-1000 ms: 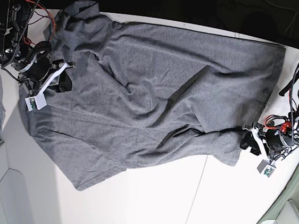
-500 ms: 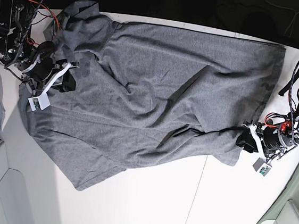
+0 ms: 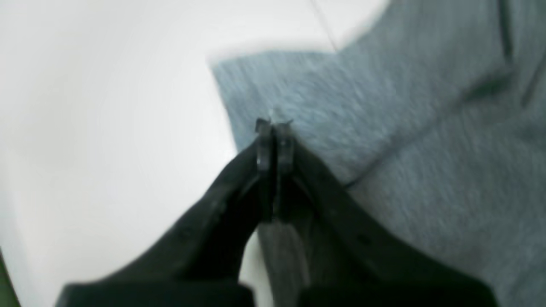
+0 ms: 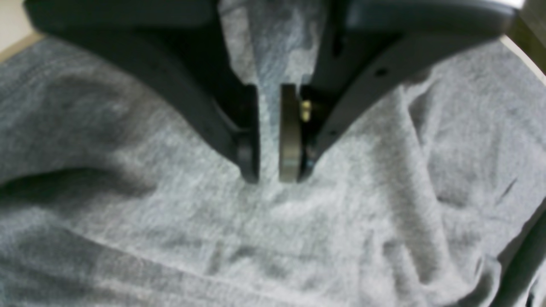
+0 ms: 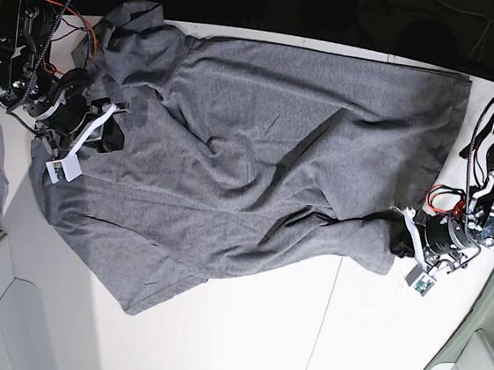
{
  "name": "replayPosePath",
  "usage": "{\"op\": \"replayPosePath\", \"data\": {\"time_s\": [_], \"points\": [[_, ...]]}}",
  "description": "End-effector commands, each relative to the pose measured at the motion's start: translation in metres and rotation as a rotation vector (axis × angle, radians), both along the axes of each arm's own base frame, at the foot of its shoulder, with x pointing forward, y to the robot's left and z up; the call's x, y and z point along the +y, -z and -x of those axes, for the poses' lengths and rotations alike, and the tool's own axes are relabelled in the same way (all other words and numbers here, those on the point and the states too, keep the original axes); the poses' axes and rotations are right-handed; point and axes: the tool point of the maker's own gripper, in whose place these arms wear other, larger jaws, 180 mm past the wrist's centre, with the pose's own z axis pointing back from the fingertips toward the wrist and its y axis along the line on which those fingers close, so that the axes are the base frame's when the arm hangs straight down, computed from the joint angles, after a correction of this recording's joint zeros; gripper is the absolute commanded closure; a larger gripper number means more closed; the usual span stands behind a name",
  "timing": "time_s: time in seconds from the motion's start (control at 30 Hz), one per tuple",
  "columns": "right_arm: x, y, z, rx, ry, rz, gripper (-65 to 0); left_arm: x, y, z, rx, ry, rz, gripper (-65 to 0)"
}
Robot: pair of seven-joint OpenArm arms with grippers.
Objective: Layout the t-shirt on the table in an organized manner, then fold the t-shirt properly
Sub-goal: 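Pull the grasped side edges outward with both grippers to smooth the shirt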
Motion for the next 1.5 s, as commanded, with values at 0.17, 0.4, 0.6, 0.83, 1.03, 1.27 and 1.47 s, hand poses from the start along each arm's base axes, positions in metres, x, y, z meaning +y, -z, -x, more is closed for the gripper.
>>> {"op": "replayPosePath", "data": {"time_s": [0.17, 0.4, 0.6, 0.83, 1.03, 1.27, 1.47], "points": [[-0.003, -0.011, -0.009, -0.037, -0.003, -0.002, -9.0, -0.013, -0.089, -0.066, -0.225, -0.019, 0.075, 0.0], [0.002, -0.011, -0.009, -0.038, -0.002, -0.015, -11.3, -0.043, -0.095, -0.092, -0.246, -0.041, 0.15, -15.4], [0.003, -0.012, -0.011, -0.049, 0.0, -0.016, -18.2, -0.061, -0.084, -0.1, -0.203, -0.059, 0.196, -30.3], [-0.011, -0.028, -0.038, -0.165, 0.108, 0.006, -18.0, -0.012, -0.08, -0.085, -0.096, -0.12, 0.144, -29.2], [-0.037, -0.068, -0.09, -0.306, 0.219, 0.098, 0.0, 0.002, -0.076, -0.051, -0.062, -0.044, 0.177, -23.3], [-0.023, -0.067, -0.137, -0.283, 0.172, 0.043, 0.0, -0.01, -0.024, -0.015, 0.003, -0.039, 0.201, -2.9], [-0.014, -0.003, -0.127, -0.075, 0.138, 0.01, 0.0, -0.001, 0.028, -0.001, 0.06, -0.138, 0.057, -1.7]]}}
